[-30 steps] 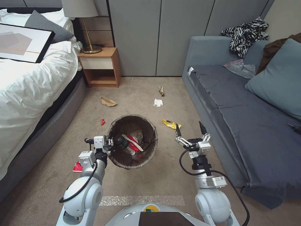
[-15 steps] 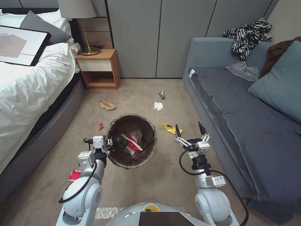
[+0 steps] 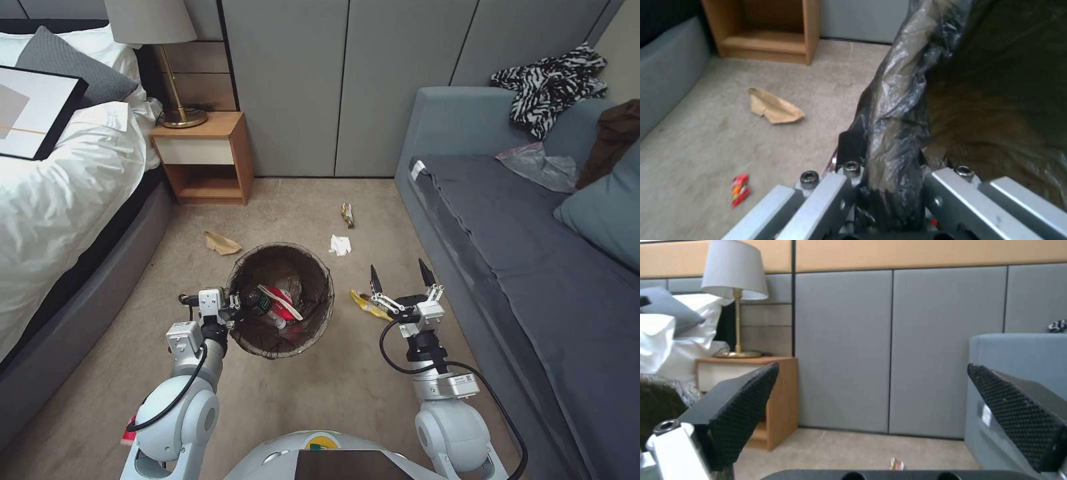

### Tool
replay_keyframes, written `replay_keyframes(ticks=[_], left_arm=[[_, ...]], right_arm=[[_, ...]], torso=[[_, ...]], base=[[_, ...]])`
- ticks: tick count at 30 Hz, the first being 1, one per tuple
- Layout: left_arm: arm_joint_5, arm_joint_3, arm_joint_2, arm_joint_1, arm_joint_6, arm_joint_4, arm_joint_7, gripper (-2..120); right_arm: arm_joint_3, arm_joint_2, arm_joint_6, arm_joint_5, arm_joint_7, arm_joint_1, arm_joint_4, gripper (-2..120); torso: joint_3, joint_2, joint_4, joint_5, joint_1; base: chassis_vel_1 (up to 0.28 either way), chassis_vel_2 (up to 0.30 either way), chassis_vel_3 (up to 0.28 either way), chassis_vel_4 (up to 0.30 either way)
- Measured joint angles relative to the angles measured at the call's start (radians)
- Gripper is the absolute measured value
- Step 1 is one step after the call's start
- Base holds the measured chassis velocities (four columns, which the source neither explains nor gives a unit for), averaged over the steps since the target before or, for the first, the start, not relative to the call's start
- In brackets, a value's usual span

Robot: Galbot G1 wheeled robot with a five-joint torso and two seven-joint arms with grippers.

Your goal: Pick up the trash bin, then pick up the garbage from the floor and place it into the trash bin.

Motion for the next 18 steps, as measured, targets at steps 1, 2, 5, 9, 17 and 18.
replay_keyframes(ticks=[1,2,5,9,17,18], left_arm=[[0.001,0.0,-0.001,0.0,-0.001,0.001,0.0,2],[0.002,0.001,-0.001,0.0,-0.001,0.001,0.0,2],[0.002,0.003,-0.001,0.0,-0.002,0.001,0.001,2],[0.002,0.003,-0.001,0.0,-0.002,0.003,0.001,2],[0.007,0.005,-0.003,0.001,-0.003,0.005,-0.001,2],[0.008,0.005,-0.003,0.001,-0.003,0.004,-0.001,2]], right_arm=[[0.0,0.0,0.0,0.0,-0.002,-0.001,0.0,100],[0.0,0.0,0.001,0.001,-0.002,0.0,0.0,100],[0.0,0.0,0.001,0.003,-0.005,0.001,0.0,100],[0.0,0.0,0.009,0.004,-0.005,0.002,-0.003,100],[-0.003,-0.001,0.073,-0.019,0.023,0.028,-0.031,100],[-0.003,-0.003,0.071,-0.022,0.024,0.028,-0.031,100]], torso=[[0.0,0.0,0.0001,-0.0003,0.0],[0.0,0.0,-0.0001,-0.0004,0.0],[0.0,0.0,-0.0001,0.0,0.0],[0.0,0.0,-0.0002,-0.0004,0.0],[0.0,0.0,0.0,-0.0003,0.0],[0.0,0.0,-0.0002,-0.0003,0.0]], base=[[-0.354,0.376,0.354,-0.352],[-0.354,0.368,0.381,-0.352],[-0.365,0.367,0.373,-0.369],[-0.331,0.341,0.343,-0.336],[-0.149,0.173,0.162,-0.132],[0.0,0.0,0.0,0.0]])
